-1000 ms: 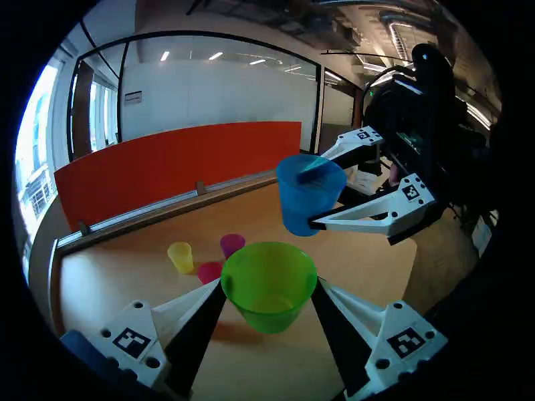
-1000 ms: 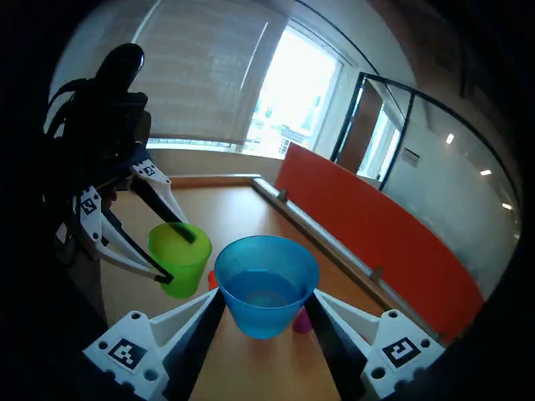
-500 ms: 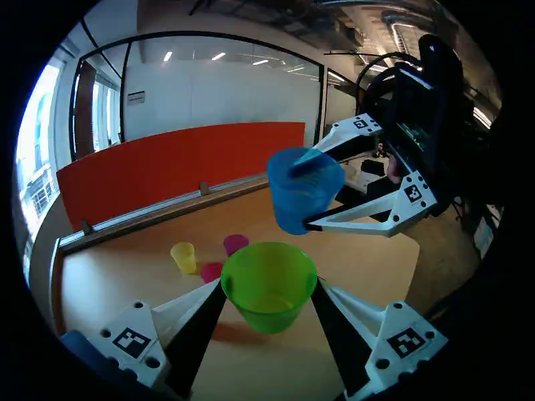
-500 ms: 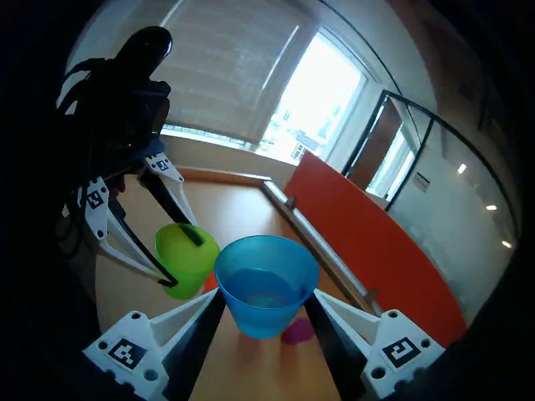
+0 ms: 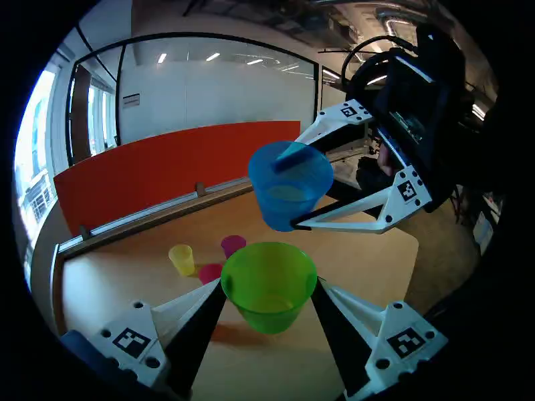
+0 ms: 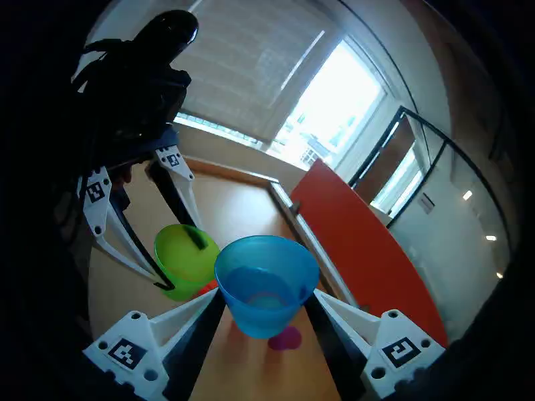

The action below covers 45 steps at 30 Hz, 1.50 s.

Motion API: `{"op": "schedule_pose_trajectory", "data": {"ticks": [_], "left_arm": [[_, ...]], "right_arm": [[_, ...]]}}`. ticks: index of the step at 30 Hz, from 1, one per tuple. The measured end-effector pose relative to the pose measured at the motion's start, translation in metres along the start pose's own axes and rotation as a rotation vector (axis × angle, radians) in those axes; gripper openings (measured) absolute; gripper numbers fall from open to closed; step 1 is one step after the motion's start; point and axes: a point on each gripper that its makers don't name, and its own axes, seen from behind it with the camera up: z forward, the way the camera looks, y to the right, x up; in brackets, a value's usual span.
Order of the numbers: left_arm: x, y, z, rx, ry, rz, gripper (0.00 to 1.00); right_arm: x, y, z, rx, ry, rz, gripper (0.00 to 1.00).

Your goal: Pour water

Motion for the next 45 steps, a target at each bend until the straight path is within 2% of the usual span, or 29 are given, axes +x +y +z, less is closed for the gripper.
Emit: {"op": "schedule_pose_trajectory", "data": {"ticks": [24,45], "left_arm": [[0.002,0.002,0.005,-0.009,0.001,0.010,0.87],[0.003,0.002,0.011,-0.013,-0.001,0.020,0.87]], "right_arm": [[0.008,-0.001,0.008,0.016,-0.017,-0.205,0.85],[0.011,0.000,0.013,0.036,-0.030,-0.340,0.85]]}}
